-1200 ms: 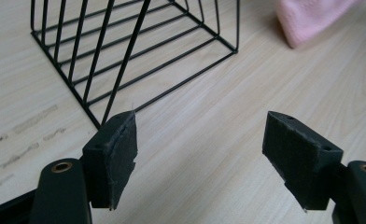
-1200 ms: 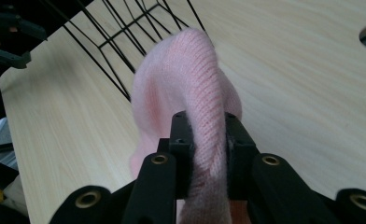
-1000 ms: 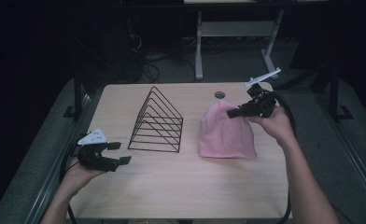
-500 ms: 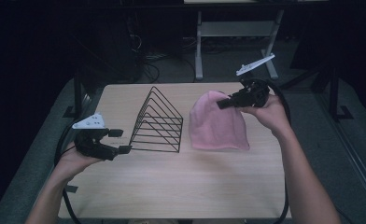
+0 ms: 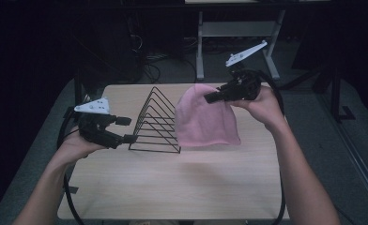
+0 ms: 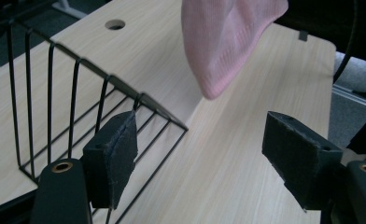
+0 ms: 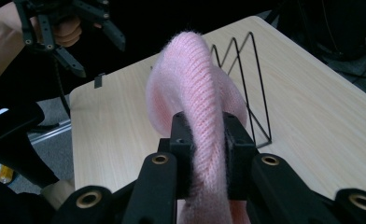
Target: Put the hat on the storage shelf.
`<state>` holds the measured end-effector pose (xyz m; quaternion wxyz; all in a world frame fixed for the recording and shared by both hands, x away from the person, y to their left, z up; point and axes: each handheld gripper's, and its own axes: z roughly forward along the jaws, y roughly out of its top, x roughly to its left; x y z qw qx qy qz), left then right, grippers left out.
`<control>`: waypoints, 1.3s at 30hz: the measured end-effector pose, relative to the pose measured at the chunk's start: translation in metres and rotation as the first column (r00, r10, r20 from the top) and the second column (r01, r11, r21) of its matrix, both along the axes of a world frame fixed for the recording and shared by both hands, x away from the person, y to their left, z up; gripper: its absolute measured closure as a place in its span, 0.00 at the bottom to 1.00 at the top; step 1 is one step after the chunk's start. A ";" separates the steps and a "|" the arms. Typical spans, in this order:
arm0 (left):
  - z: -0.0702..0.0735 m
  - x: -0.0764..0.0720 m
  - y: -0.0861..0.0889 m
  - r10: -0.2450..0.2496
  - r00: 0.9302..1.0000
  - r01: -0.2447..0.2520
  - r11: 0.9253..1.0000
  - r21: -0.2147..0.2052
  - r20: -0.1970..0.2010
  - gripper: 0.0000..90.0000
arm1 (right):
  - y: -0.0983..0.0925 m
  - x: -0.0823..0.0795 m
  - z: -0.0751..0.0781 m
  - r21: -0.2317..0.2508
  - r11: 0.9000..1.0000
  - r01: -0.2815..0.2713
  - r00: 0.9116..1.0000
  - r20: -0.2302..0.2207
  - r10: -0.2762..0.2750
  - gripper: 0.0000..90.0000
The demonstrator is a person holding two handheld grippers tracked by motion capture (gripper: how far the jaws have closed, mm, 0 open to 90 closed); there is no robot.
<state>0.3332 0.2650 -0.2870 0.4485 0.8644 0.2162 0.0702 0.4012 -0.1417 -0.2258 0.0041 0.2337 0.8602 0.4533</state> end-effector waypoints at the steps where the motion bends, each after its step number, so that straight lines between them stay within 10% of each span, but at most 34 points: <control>1: 0.001 0.001 -0.001 -0.001 1.000 0.001 1.000 0.001 -0.003 0.30 | 0.003 -0.001 0.003 -0.004 1.000 -0.004 1.000 0.000 0.004 0.86; 27: 0.038 0.016 -0.022 -0.091 0.996 0.092 0.996 -0.015 0.004 0.30 | 0.093 0.003 0.034 -0.008 0.979 -0.205 0.977 0.052 0.205 0.86; 39: 0.038 0.024 0.000 -0.072 0.996 0.069 0.996 -0.051 -0.059 0.57 | 0.117 0.004 0.038 -0.002 0.969 -0.246 0.967 0.063 0.245 0.86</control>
